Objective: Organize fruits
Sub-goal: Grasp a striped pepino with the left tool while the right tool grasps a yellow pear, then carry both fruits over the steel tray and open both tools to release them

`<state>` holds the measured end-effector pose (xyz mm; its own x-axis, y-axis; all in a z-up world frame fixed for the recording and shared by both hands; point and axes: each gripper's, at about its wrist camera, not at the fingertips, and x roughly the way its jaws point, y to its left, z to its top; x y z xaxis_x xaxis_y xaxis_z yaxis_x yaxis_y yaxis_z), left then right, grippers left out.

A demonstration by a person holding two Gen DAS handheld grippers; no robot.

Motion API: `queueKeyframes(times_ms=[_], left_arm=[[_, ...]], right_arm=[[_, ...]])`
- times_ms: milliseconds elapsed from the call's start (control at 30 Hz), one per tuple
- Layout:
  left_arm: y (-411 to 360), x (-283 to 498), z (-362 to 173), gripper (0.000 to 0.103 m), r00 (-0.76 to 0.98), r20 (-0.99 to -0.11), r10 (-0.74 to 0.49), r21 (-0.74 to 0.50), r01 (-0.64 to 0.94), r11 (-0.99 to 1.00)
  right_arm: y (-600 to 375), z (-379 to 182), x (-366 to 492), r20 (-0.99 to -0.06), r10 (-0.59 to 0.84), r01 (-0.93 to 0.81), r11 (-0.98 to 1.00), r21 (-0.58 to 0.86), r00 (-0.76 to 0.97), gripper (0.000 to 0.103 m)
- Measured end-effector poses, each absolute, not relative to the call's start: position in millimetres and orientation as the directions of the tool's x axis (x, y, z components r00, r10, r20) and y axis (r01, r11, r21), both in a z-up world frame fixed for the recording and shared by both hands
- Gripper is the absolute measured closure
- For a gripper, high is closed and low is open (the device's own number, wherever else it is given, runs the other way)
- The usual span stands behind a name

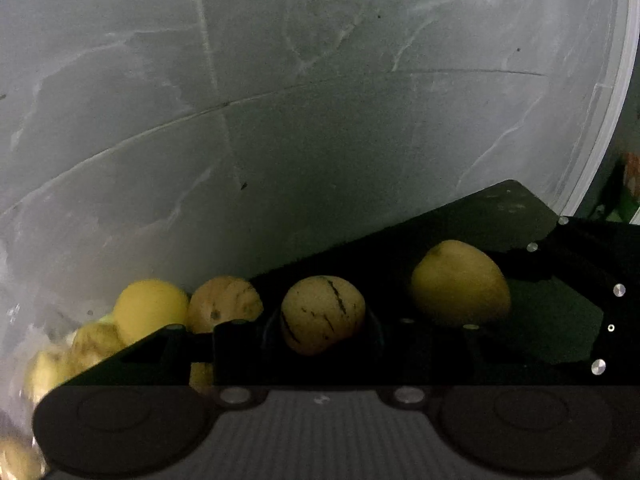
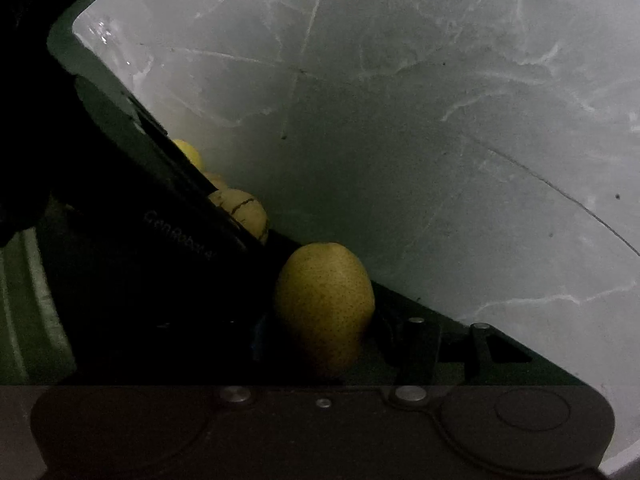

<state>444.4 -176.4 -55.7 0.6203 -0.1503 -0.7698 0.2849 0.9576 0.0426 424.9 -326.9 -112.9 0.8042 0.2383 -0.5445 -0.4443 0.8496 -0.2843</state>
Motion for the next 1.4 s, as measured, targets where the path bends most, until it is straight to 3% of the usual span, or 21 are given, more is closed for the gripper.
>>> queueKeyframes(times_ms=[400,1033,1400], left_arm=[[-129.7,368.4,-29.8,0.054,0.650,-0.739,-0.177,-0.073,0.184,0.980],[-37.1,248.9,-24.0,0.054,0.621,-0.755,-0.211,-0.123,0.182,0.976],[-7.6,217.9,-36.2,0.054,0.595,-0.773,-0.219,-0.138,0.180,0.974]], right_arm=[[-292.3,-90.5,349.0,-0.533,0.254,-0.441,0.859,-0.259,0.807,0.049],[-183.5,-105.4,237.3,-0.600,0.263,-0.459,0.866,-0.198,0.755,0.049],[-143.9,-114.6,206.9,-0.635,0.241,-0.471,0.854,-0.220,0.734,0.049]])
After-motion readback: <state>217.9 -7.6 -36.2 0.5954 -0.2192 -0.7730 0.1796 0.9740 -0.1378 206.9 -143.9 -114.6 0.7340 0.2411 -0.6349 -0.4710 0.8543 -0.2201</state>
